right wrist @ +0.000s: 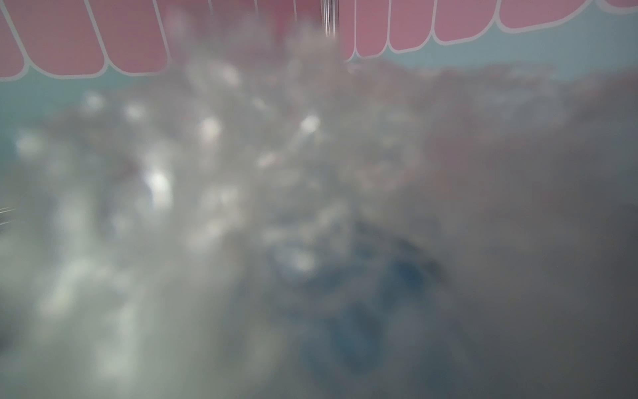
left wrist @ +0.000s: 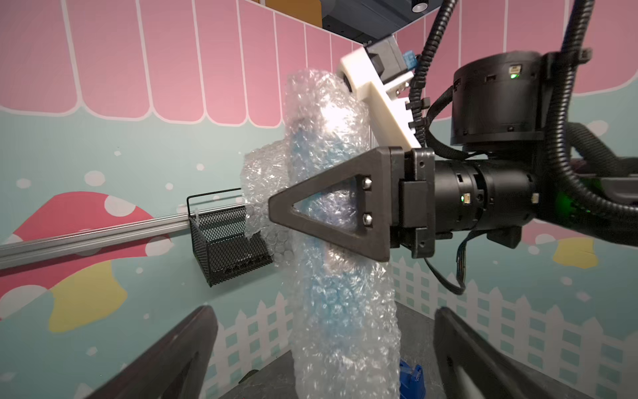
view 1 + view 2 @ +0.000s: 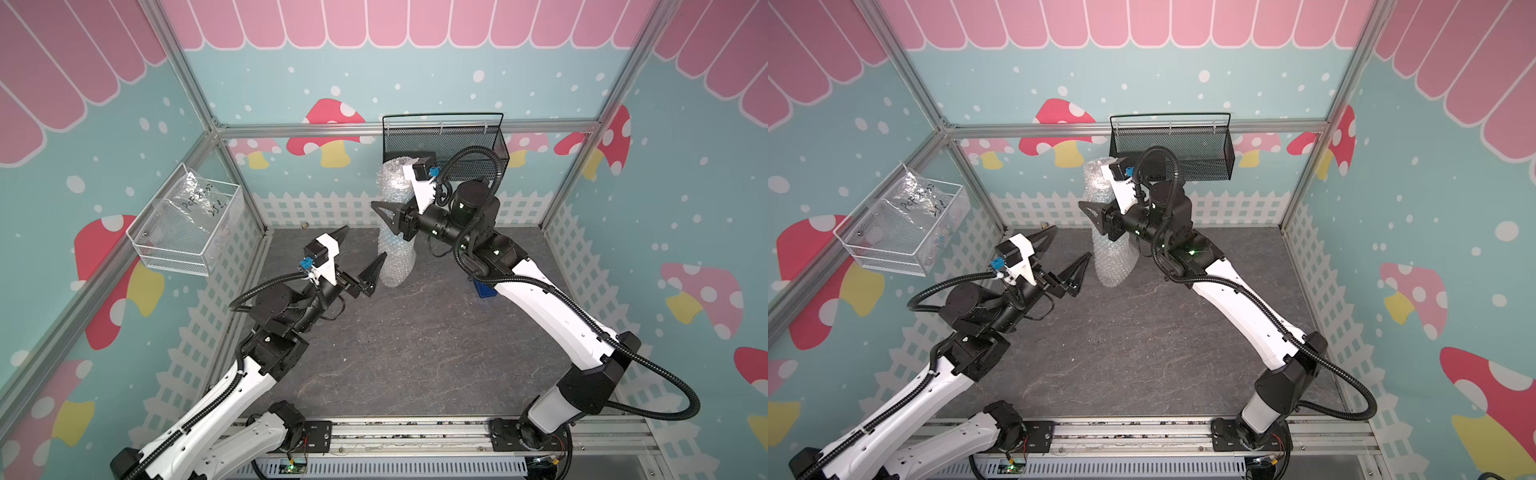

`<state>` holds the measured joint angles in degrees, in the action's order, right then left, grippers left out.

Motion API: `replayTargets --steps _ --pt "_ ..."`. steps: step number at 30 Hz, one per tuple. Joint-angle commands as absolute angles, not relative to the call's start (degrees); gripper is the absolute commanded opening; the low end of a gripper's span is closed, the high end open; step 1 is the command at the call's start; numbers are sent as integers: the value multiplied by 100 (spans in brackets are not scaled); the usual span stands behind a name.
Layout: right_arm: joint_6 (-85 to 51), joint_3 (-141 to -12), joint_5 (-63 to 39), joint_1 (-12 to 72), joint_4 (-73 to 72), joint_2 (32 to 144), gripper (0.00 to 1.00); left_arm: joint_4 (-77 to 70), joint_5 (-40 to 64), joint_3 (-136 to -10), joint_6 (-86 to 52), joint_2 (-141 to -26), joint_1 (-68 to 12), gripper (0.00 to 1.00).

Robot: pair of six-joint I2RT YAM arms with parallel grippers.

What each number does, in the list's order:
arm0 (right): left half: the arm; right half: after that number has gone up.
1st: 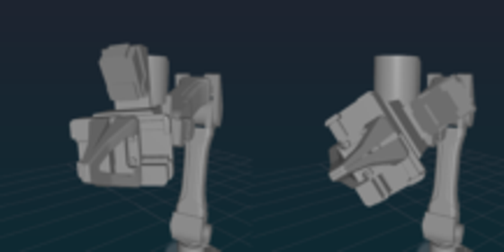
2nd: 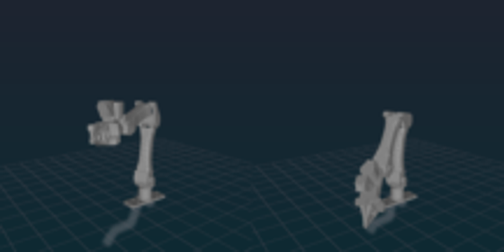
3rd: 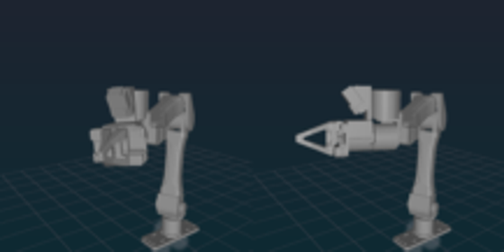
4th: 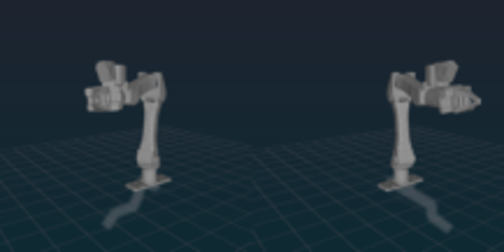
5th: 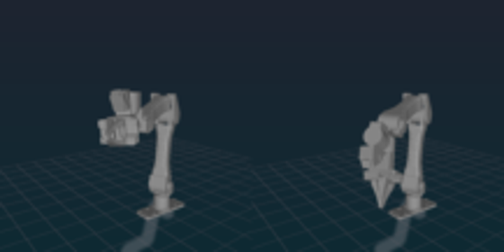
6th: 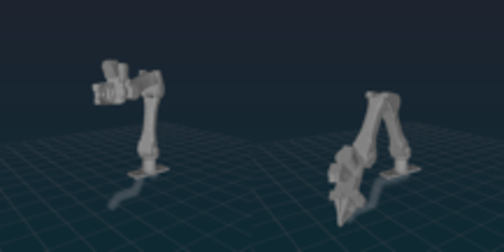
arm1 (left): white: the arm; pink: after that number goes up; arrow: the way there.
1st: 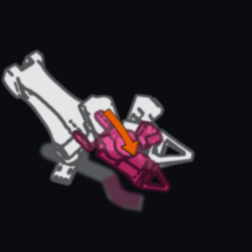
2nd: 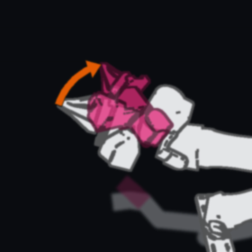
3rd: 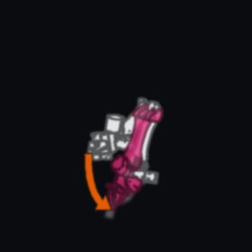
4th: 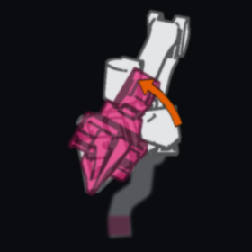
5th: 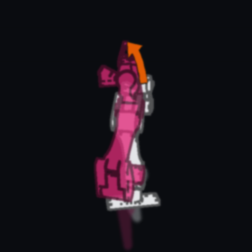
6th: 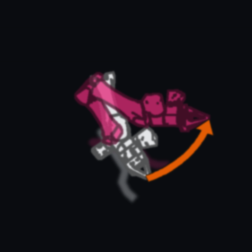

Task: Wrap wine bottles in bubble wrap
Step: Wrap the wine bottle in bubble wrap.

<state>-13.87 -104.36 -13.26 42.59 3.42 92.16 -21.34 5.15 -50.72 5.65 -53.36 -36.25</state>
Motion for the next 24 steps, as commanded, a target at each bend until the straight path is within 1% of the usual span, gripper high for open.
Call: replayTargets --steps 1,10,19,20,21,24 --pt "-1596 -10640 -730 4375 -319 8986 8 -2557 29 -5197 1192 -5702 -3990 100" --pt "-1890 -10834 -1008 4527 -211 8942 7 -2991 -1331 -5445 1830 -6408 -4394 99" --pt "-2227 -10597 -1275 4682 -286 8885 7 -2707 -1587 -5912 2007 -6913 -4420 100" --pt "-2261 -10546 -1329 4684 -343 8859 7 -2686 -1592 -5944 2040 -6954 -4421 97" --pt "-2284 -10525 -1401 4682 -382 8845 7 -2620 -1586 -5987 2096 -6986 -4421 93" --pt "-2305 -10528 -1588 4694 -413 8825 9 -2421 -1527 -6034 2196 -7039 -4421 66"
